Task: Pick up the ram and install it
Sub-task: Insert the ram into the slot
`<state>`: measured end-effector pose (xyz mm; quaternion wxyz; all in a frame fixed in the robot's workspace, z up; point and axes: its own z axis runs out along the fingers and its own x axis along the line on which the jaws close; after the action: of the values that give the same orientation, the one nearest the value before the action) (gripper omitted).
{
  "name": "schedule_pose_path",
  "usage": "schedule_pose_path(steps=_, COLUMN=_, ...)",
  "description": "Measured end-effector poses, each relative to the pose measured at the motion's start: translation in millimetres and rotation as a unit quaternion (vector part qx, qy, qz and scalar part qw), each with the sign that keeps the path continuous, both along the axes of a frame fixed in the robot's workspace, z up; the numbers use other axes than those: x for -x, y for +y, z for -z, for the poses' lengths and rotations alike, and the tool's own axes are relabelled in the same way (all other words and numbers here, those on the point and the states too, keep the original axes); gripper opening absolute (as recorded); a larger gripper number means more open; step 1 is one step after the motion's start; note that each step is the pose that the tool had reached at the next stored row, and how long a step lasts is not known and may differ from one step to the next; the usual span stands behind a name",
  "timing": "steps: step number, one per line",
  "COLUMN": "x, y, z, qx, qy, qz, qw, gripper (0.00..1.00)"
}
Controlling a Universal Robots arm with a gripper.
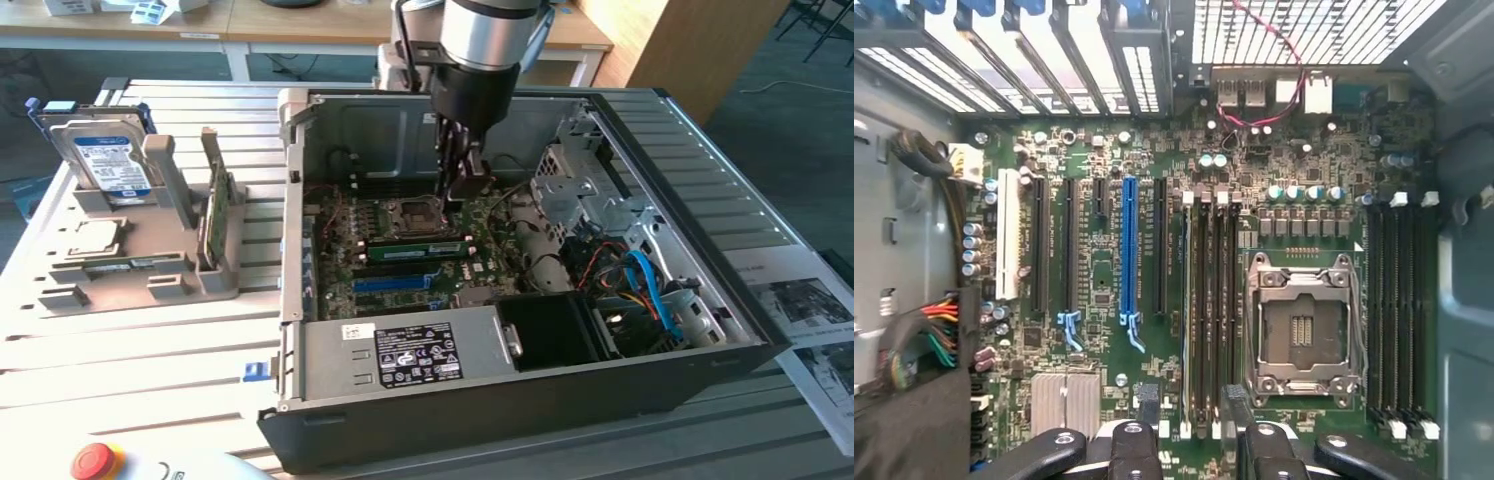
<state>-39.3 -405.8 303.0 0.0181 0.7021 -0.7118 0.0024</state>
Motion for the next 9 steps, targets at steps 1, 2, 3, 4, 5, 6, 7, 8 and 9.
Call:
schedule_pose_path(steps=1, x=0.0, y=0.0, z=-2.5, qx=0.0000, qy=0.0000, qz=0.000, qw=1.0000, gripper=0.37)
schedule_pose_path(steps=2, x=0.0, y=0.0, z=-5.1, qx=0.0000, qy=0.0001, qz=0.000, qw=1.0000, gripper=0.37)
schedule_pose_path(steps=3, x=0.0, y=0.0, z=-7.6, qx=0.0000, qy=0.0000, qz=0.000, qw=1.0000, gripper=0.37)
schedule_pose_path(steps=4, x=0.0, y=0.0, z=-9.9, qx=0.0000, qy=0.0000, qz=0.000, qw=1.0000, gripper=0.37)
schedule_pose_path(steps=5, x=0.0, y=0.0, z=-12.1, qx=0.0000, qy=0.0000, qz=0.000, qw=1.0000, gripper=0.37)
schedule_pose_path(steps=6, x=0.0, y=0.0, z=-14.4, qx=0.0000, qy=0.0000, qz=0.000, qw=1.0000, gripper=0.37)
schedule_pose_path(steps=7, x=0.0, y=0.0, z=-16.5, qx=0.0000, qy=0.0000, qz=0.000, qw=1.0000, gripper=0.37)
schedule_pose_path(steps=8, x=0.0, y=0.0, z=-18.8, qx=0.0000, qy=0.0000, qz=0.000, qw=1.0000, gripper=0.37)
schedule_pose_path(steps=9, x=0.0, y=0.0, z=-21.0, qx=0.0000, qy=0.0000, qz=0.000, qw=1.0000, gripper=0.37)
